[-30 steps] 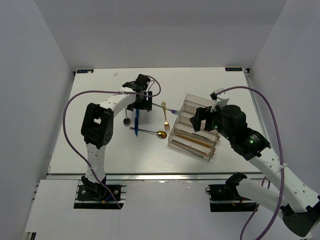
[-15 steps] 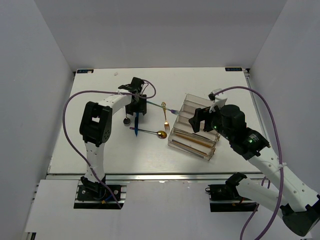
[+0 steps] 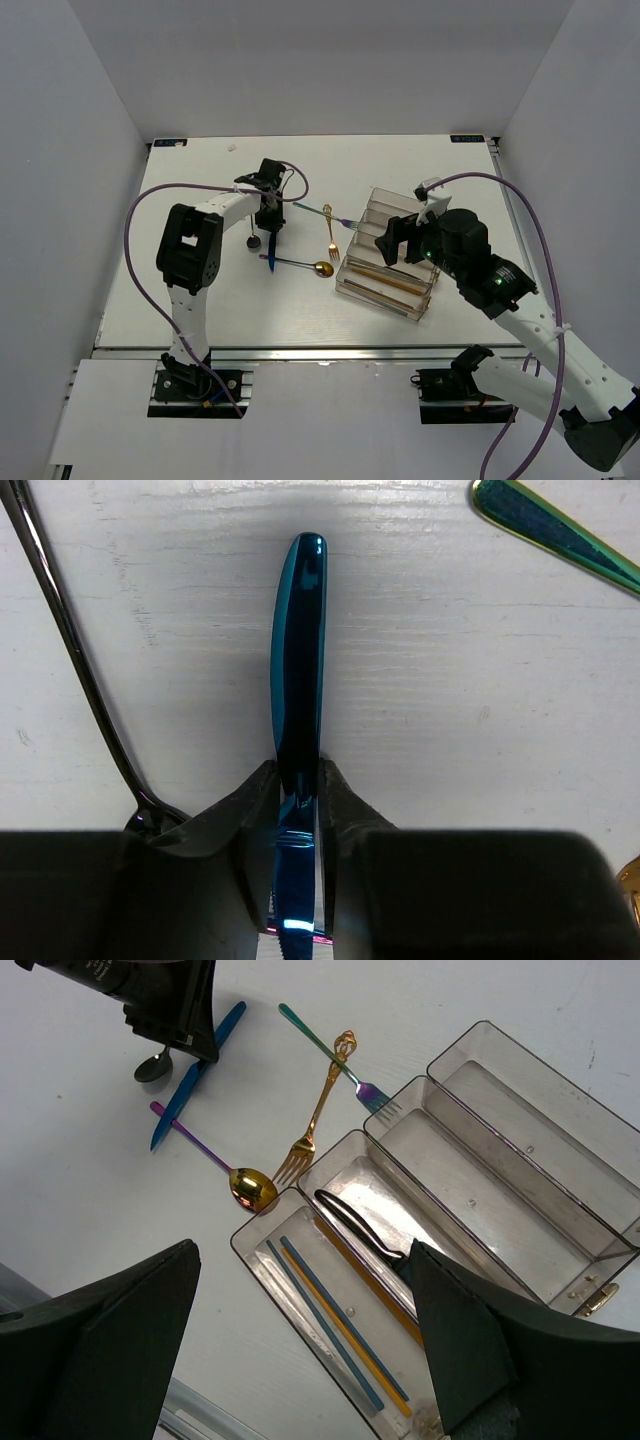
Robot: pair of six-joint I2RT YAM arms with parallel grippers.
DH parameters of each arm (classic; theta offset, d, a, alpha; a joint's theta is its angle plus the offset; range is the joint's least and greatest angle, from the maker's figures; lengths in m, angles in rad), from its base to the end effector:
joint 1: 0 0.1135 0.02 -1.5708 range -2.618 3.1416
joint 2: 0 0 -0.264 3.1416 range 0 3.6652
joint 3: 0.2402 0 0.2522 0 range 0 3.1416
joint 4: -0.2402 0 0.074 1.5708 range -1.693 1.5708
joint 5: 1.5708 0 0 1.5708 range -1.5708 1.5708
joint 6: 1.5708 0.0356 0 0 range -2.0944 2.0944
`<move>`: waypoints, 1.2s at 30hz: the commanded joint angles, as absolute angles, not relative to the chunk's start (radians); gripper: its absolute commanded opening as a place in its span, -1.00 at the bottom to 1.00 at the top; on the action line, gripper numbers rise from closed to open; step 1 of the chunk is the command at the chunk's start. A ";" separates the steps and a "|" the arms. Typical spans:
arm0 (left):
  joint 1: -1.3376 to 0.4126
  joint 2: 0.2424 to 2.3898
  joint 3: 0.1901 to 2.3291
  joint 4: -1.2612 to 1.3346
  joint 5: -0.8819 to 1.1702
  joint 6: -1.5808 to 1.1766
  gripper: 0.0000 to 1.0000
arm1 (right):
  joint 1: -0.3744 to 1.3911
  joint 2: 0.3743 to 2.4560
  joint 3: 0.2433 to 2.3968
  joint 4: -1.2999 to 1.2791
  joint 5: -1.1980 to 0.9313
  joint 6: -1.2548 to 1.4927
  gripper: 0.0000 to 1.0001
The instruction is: Sort the eating utensils into containers
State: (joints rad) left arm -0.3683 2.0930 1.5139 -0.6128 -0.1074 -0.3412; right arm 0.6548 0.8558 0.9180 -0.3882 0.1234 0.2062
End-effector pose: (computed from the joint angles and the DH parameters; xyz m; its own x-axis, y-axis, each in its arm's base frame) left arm 0.4025 -0.1513 0.1568 -0.9242 0.0001 -0.3819 0.0124 0.9995 -0.0299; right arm 0.1544 0.1130 0.3529 -0.3534 -0.0152 -0.9353 -0.4490 0.8799 0.1554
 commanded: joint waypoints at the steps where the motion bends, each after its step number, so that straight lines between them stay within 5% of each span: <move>1: -0.377 2.117 1.447 -0.617 -0.115 -0.354 -0.40 | 0.652 0.851 0.911 -0.338 0.106 0.204 0.79; 6: -0.397 2.117 1.401 -0.624 -0.158 -0.359 -0.66 | 0.652 0.851 0.902 -0.319 0.084 0.209 0.79; 9: -0.403 2.106 1.379 -0.617 -0.160 -0.365 -1.00 | 0.652 0.851 0.896 -0.313 0.078 0.212 0.79; 26: -0.442 1.861 1.463 -0.657 -0.210 -0.388 -1.00 | 0.652 0.867 0.851 -0.241 0.075 0.247 0.79; 36: -0.502 1.717 1.408 -0.634 -0.161 -0.408 -1.00 | 0.641 0.891 0.801 -0.028 0.135 0.494 0.79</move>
